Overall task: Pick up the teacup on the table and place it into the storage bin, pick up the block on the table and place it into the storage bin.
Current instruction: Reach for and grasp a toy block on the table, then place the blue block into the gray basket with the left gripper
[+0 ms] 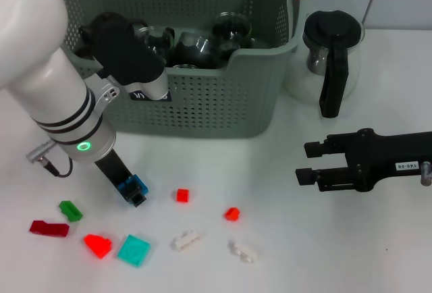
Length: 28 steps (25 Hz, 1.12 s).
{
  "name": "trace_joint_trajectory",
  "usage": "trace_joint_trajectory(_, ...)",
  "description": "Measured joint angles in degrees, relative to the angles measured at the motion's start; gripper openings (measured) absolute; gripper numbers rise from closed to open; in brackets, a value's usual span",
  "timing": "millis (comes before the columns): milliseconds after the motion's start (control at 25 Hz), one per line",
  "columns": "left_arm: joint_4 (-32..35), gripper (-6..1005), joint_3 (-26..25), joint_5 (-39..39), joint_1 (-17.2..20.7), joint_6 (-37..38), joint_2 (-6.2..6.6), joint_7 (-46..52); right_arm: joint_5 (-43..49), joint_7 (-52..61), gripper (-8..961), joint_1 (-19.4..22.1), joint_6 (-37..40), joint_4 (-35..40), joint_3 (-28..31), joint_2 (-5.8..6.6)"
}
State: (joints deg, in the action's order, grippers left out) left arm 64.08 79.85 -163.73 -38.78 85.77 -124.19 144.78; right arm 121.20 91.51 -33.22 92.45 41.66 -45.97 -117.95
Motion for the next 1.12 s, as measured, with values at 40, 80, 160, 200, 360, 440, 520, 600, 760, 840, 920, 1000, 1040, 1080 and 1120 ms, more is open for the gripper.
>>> trace_joint_trajectory(40, 0.00, 580, 0.09, 0.00, 0.00, -0.21, 0.01, 0.15, 0.00, 0.03, 698, 0.00, 0.01, 0.00, 0.00, 0.00)
trace_joint_trajectory(80, 0.00, 580, 0.12, 0.00, 0.01, -0.44, 0.03, 0.33, 0.00, 0.04, 699, 0.00, 0.01, 0.00, 0.00, 0.00)
trace_joint_trajectory(160, 0.00, 547, 0.07, 0.00, -0.02, -0.67, 0.09, 0.53, 0.00, 0.12, 699, 0.00, 0.01, 0.00, 0.00, 0.00)
trace_joint_trajectory(200, 0.00, 514, 0.06, 0.00, -0.07, -0.69, 0.12, 0.55, 0.00, 0.17, 700, 0.00, 0.01, 0.00, 0.00, 0.00)
trace_joint_trajectory(360, 0.01, 411, 0.25, 0.00, -0.17, -0.67, 0.18, 0.57, 0.00, 0.28, 701, 0.00, 0.01, 0.00, 0.00, 0.00)
trace_joint_trajectory(440, 0.76, 402, 0.05, 0.01, -0.21, -0.26, 0.15, 0.54, 0.00, 0.29, 701, -0.02, 0.04, 0.01, 0.00, 0.00)
trace_joint_trajectory(520, 3.31, 392, -0.72, 0.62, -0.12, 1.89, 0.13, -0.08, 0.00, 0.30, 700, -0.06, 0.08, 0.11, 0.00, 0.00)
trace_joint_trajectory(600, 6.56, 397, -2.54, 1.74, -0.07, 5.11, 0.13, -1.58, 0.00, 0.38, 700, -0.14, 0.10, 0.20, 0.00, 0.00)
trace_joint_trajectory(760, 14.53, 406, -11.73, 5.49, -0.57, 12.60, 0.20, -6.56, 0.00, 0.51, 699, -0.33, 0.11, 0.24, 0.00, 0.00)
trace_joint_trajectory(840, 17.84, 411, -17.84, 8.40, -1.23, 15.51, 0.55, -8.99, 0.00, 0.48, 699, -0.35, 0.11, 0.13, 0.00, 0.00)
trace_joint_trajectory(920, 19.84, 416, -26.69, 13.32, -2.41, 18.69, 1.78, -11.79, 0.01, 0.44, 700, -0.36, 0.09, 0.06, 0.00, 0.00)
trace_joint_trajectory(1000, 19.79, 421, -34.18, 18.78, -3.59, 21.16, 3.84, -13.30, 0.01, 0.46, 701, -0.31, 0.04, 0.05, 0.08, 0.00)
trace_joint_trajectory(1040, 19.02, 423, -37.45, 22.68, -3.94, 22.55, 5.29, -13.90, 0.00, 0.47, 701, -0.26, 0.04, 0.05, 0.16, 0.00)
trace_joint_trajectory(1080, 18.43, 425, -39.61, 25.21, -4.14, 23.29, 6.42, -14.27, 0.00, 0.48, 701, -0.20, 0.04, 0.06, 0.28, 0.00)
trace_joint_trajectory(1120, 17.25, 428, -41.82, 28.78, -4.18, 23.80, 7.87, -14.50, 0.01, 0.50, 701, -0.12, 0.04, 0.14, 0.41, 0.00)
